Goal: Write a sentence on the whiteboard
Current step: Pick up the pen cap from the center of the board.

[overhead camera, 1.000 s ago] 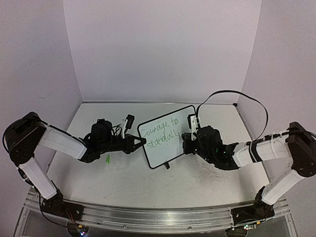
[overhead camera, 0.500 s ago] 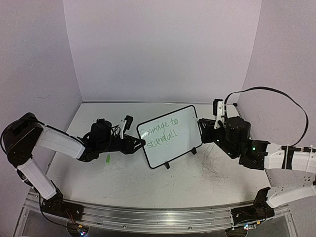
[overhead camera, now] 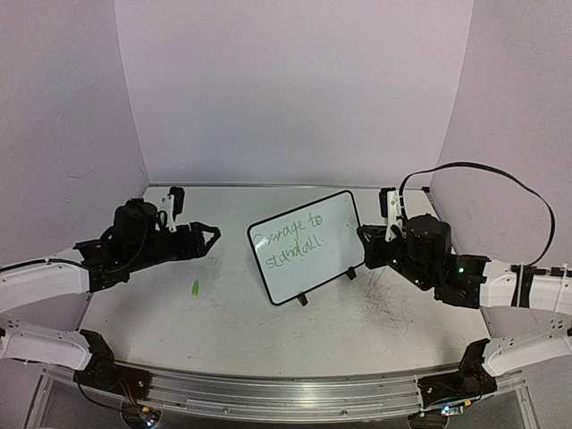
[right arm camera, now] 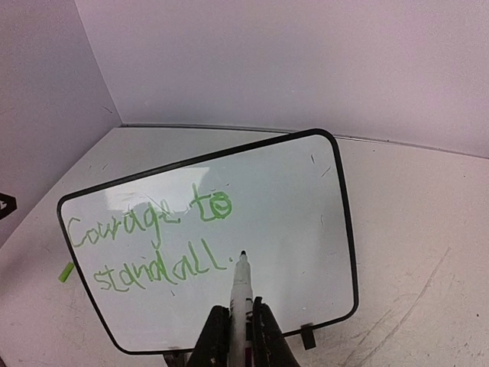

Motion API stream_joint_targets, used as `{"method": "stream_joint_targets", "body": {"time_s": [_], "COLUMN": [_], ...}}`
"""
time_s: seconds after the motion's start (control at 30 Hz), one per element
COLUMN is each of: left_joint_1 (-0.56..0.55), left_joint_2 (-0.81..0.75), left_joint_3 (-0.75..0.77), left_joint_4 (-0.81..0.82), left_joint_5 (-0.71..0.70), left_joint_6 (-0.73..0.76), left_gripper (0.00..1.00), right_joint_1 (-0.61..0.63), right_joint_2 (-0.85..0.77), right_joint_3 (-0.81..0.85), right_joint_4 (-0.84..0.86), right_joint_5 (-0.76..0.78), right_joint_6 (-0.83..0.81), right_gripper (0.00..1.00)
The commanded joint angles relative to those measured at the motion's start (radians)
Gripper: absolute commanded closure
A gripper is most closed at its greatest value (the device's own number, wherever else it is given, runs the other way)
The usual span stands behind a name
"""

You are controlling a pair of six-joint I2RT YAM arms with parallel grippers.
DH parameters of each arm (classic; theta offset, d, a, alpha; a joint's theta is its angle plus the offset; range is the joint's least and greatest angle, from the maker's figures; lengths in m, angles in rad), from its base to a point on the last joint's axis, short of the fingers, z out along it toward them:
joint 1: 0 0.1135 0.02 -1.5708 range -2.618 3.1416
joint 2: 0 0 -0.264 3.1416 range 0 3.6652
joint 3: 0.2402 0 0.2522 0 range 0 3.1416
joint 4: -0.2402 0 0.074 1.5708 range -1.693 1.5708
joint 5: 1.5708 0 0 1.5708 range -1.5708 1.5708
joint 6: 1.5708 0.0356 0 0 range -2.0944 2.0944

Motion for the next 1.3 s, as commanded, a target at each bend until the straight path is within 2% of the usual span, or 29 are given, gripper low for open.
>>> {"method": "stream_joint_targets", "body": {"time_s": [0.0, 0.17, 0.47, 0.7, 0.83, 1.27], "left_joint_1": [0.007, 0.01, 0.042, 0.067, 0.067, 0.053], "left_joint_2": [-0.086, -0.013, 0.291, 0.469, 0.503, 0.585], "left_joint_3": [0.008, 0.009, 0.079, 0.157, 0.124, 0.082], "left_joint_4": [-0.414, -0.484, -0.42, -0.36, -0.335, -0.324], "left_joint_5": [-0.221, -0.198, -0.203, -0.148, -0.126, -0.209], "left_joint_6": [-0.165, -0.17, -0.067, -0.009, -0.024, -0.018], "left_gripper": [0.33, 0.33, 0.5, 0.59, 0.65, 0.81], "right_joint_1": [0.0, 0.0, 0.0, 0.0, 0.0, 0.0], "right_joint_2": [0.003, -0.017, -0.134, -0.188, -0.194, -0.158], "right_joint_3": [0.001, -0.009, -0.094, -0.117, -0.119, -0.107], "right_joint_4": [0.034, 0.046, 0.05, 0.042, 0.042, 0.048], "right_joint_5": [-0.044, -0.108, -0.16, -0.161, -0.172, -0.171], "right_joint_6": [-0.028, -0.03, 0.026, 0.038, 0.048, 0.062], "right_gripper": [0.99, 0.98, 0.96, 0.95, 0.96, 0.96]}}
